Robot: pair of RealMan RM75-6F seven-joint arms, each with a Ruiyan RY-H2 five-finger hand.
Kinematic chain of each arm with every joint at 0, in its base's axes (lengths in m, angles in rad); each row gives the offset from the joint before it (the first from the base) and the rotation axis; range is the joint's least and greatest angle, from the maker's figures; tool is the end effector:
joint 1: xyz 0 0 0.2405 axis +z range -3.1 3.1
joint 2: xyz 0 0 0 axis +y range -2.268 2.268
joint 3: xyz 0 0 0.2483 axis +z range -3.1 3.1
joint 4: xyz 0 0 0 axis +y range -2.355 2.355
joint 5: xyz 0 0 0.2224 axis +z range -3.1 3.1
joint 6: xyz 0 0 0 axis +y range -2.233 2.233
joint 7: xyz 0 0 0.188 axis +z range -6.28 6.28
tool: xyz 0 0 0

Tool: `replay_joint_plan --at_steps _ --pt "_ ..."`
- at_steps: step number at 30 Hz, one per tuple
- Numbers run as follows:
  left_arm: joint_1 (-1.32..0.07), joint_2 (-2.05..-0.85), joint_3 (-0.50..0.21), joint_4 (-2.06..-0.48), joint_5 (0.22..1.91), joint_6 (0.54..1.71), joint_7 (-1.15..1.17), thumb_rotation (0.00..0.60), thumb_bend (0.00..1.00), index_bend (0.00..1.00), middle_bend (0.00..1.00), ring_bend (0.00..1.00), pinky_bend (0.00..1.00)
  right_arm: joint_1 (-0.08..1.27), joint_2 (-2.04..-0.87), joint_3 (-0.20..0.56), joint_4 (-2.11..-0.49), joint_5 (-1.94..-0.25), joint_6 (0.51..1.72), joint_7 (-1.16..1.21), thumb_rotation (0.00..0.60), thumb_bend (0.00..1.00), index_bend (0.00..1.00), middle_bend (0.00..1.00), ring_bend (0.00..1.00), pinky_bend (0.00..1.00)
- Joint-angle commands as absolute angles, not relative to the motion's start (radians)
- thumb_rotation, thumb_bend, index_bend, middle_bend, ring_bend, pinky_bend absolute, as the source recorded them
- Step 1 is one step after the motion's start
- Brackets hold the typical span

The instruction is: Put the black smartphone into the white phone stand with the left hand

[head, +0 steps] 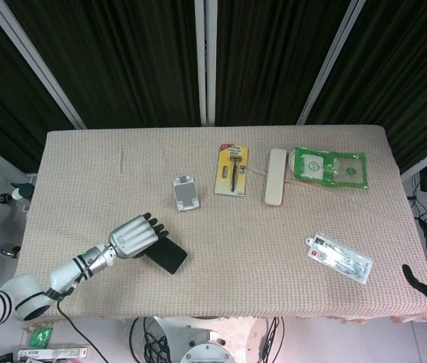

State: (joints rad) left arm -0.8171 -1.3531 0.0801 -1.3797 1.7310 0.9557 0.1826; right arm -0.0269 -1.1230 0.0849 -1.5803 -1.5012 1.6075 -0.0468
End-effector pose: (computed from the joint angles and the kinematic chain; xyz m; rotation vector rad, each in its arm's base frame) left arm -0.1512 0.3434 -0.0300 -2.3849 -0.2572 -0.7734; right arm -0.3253 -0.1963 0.1734 1.2592 -0.7947 0.8585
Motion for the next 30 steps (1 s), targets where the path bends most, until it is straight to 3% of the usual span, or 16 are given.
replay_joint_plan --at_steps 1,10,18,30 --pt "-0.829 -1.300 0.042 -1.390 1.740 0.983 0.285 0.600 0.35 0.61 0.62 0.52 0.50 -0.027 -1.122 0.086 -1.581 -1.500 1.608 -0.046 0.600 0.18 0.00 0.00 0.00 0.00" --pt "-0.878 -1.206 -0.059 -1.384 1.752 0.975 0.683 0.600 0.34 0.61 0.63 0.52 0.50 -0.030 -1.123 0.087 -1.587 -1.510 1.622 -0.043 0.600 0.18 0.00 0.00 0.00 0.00" --pt "-0.892 -1.209 -0.146 -1.446 1.654 0.922 1.114 0.600 0.35 0.64 0.62 0.53 0.48 -0.030 -1.118 0.090 -1.595 -1.517 1.631 -0.041 0.600 0.18 0.00 0.00 0.00 0.00" --pt "-1.001 -1.285 -0.142 -1.423 1.741 0.846 1.203 0.600 0.37 0.64 0.62 0.54 0.46 -0.041 -1.117 0.089 -1.582 -1.513 1.641 -0.020 0.600 0.18 0.00 0.00 0.00 0.00"
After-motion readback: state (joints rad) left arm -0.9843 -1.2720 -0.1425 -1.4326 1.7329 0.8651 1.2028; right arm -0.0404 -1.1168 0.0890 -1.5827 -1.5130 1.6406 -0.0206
